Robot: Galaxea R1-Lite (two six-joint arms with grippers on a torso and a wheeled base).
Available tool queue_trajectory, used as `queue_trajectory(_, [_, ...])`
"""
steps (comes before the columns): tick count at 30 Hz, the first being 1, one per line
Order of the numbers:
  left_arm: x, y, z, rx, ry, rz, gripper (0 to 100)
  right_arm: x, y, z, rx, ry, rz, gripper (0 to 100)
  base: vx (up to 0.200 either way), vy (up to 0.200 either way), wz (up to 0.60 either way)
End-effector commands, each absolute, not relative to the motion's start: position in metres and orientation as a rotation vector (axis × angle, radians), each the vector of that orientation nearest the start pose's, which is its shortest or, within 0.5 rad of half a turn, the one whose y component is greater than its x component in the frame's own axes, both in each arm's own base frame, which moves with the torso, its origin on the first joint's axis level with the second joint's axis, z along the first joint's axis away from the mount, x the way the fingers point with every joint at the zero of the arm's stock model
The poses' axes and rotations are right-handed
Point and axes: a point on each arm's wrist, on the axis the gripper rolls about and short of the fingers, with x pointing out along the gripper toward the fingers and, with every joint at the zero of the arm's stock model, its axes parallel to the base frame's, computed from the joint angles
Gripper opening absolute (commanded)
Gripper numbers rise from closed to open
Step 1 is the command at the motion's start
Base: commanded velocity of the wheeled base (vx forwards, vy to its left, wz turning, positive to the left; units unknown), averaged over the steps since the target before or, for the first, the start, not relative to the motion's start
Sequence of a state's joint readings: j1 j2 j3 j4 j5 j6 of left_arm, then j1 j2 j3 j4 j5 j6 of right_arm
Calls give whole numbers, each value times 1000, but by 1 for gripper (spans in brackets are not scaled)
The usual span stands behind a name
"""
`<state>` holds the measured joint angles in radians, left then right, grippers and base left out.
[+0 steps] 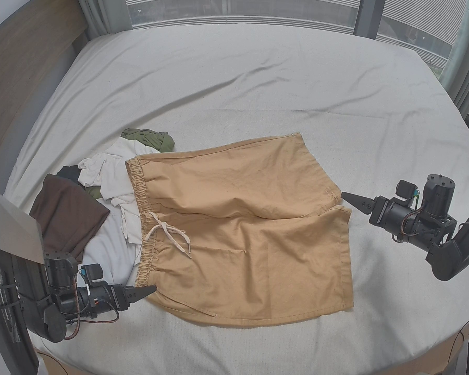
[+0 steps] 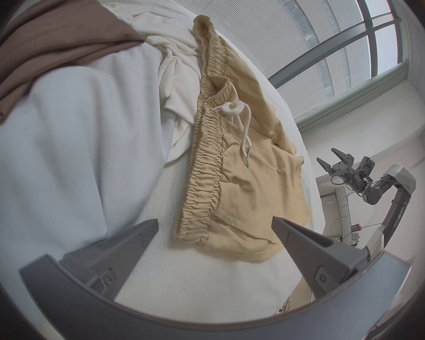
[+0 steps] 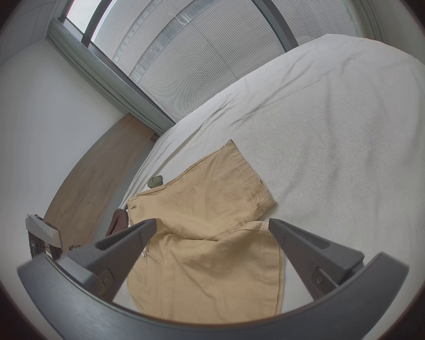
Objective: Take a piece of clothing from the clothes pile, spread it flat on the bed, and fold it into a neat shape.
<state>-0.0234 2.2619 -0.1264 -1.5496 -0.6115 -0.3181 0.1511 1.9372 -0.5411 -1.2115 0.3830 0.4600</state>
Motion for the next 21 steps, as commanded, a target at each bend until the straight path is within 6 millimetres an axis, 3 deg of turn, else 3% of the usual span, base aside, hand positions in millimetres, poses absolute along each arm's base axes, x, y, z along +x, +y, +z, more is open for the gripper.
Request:
queue_trajectory(1, [248, -19, -18, -480, 676, -521, 100, 307, 55, 102, 469, 306, 482, 100, 0, 0, 0])
queue_trajectory(8, [253, -21, -19, -479, 668, -529, 100, 305, 55, 100, 471, 318, 477, 100, 0, 0, 0])
queue_trajectory(9, [254, -21, -20, -477, 668, -530, 0, 304, 55, 99, 472, 326, 475, 100, 0, 0, 0])
queue_trajectory(13, [255, -21, -20, -477, 667, -530, 0, 299, 54, 94, 469, 355, 470, 100, 0, 0, 0])
queue_trajectory(21, [254, -20, -19, -473, 663, -529, 0, 261, 45, 51, 285, 615, 447, 100, 0, 0, 0])
